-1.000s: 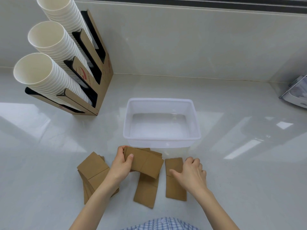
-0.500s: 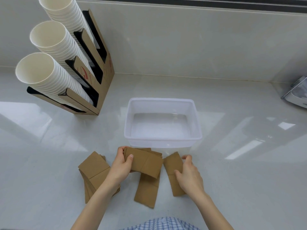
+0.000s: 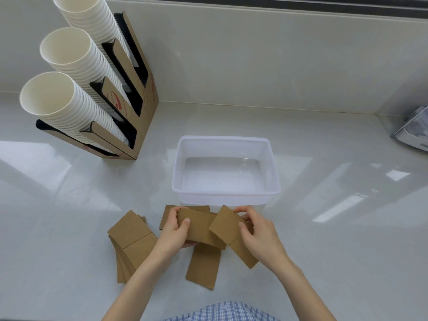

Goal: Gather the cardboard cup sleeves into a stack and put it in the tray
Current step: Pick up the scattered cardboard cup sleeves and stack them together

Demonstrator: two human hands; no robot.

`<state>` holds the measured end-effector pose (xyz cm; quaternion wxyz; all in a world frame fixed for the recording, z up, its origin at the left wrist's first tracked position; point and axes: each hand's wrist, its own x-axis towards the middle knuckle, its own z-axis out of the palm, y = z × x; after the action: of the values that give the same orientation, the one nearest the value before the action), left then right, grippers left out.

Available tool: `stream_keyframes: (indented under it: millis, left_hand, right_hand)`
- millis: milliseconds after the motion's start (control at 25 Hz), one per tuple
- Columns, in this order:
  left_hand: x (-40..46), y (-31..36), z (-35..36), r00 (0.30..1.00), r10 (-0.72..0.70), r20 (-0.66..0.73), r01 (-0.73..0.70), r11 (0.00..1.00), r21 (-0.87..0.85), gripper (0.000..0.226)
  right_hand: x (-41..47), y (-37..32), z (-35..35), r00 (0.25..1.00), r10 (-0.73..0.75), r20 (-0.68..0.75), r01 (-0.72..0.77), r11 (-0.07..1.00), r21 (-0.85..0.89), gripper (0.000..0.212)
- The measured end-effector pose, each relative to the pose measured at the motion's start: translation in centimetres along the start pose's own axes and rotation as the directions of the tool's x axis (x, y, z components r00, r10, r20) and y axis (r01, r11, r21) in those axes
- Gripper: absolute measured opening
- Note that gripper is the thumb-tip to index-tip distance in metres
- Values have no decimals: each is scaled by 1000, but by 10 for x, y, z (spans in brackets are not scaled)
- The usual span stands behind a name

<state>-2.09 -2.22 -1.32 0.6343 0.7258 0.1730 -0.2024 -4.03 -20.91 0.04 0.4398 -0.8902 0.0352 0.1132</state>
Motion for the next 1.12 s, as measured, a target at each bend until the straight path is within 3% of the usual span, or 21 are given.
stream_keyframes:
  millis: [200, 600, 840, 1120]
  left_hand:
    - [-2, 2, 7, 998, -12, 56, 15, 998, -59, 19]
    - [-9, -3, 14, 986, 56, 156, -42, 995, -90, 18]
    - [-6, -4, 9, 992, 67, 102, -62, 997, -53, 24]
    - [1, 1, -22, 997, 74, -15, -75, 993, -94, 23]
  right_hand:
    - [10, -12, 15, 986, -148, 81, 156, 982, -103, 28]
    - [18, -22, 28, 983, -174, 60, 179, 979, -98, 25]
    - [19, -16, 27, 982, -182, 59, 190, 962, -198, 28]
    - [20, 6, 17, 998, -57, -2, 56, 988, -146, 25]
